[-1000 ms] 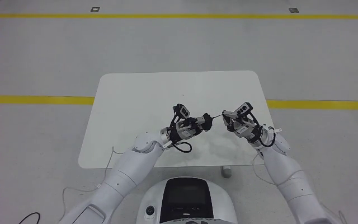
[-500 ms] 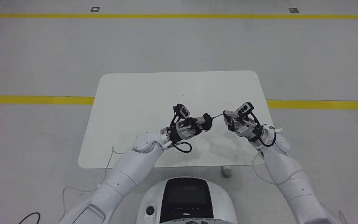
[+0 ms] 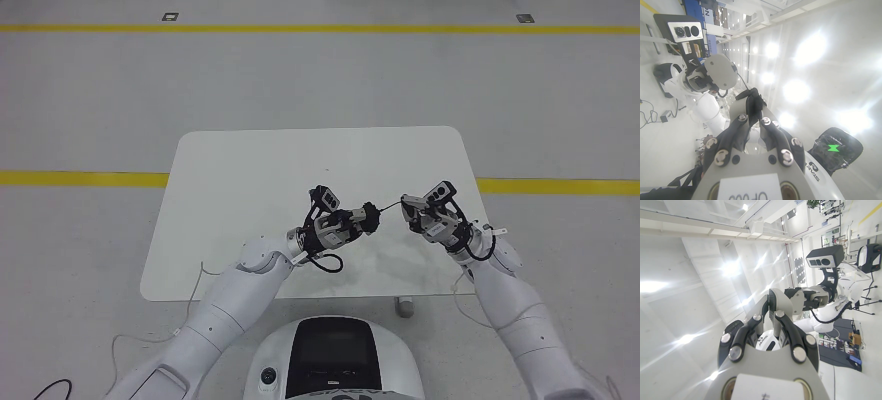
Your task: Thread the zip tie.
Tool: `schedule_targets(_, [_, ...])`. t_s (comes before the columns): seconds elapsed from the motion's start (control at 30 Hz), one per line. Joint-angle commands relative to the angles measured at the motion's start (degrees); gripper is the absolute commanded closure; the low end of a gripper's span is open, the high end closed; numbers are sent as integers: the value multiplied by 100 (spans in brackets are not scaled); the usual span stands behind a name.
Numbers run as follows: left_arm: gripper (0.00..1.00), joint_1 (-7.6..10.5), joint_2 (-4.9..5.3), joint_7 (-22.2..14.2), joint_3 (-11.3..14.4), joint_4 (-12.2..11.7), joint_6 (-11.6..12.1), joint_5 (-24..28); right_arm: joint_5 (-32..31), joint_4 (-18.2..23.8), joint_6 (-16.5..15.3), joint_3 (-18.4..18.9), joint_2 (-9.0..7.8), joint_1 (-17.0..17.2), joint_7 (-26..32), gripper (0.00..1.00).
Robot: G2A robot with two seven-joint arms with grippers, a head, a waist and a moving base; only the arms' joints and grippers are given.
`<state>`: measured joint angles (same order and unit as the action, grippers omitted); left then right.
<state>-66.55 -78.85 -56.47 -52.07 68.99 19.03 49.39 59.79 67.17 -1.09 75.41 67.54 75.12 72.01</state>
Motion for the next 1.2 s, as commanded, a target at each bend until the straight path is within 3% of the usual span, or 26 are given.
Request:
schedule_targets(0.0, [100, 0, 0, 0, 0, 0, 0, 0, -13, 5, 6, 1, 1, 1, -2, 100])
schedule_targets(1.17, [100, 0, 0, 0, 0, 0, 0, 0, -230, 45, -73, 210, -36, 150, -61, 100])
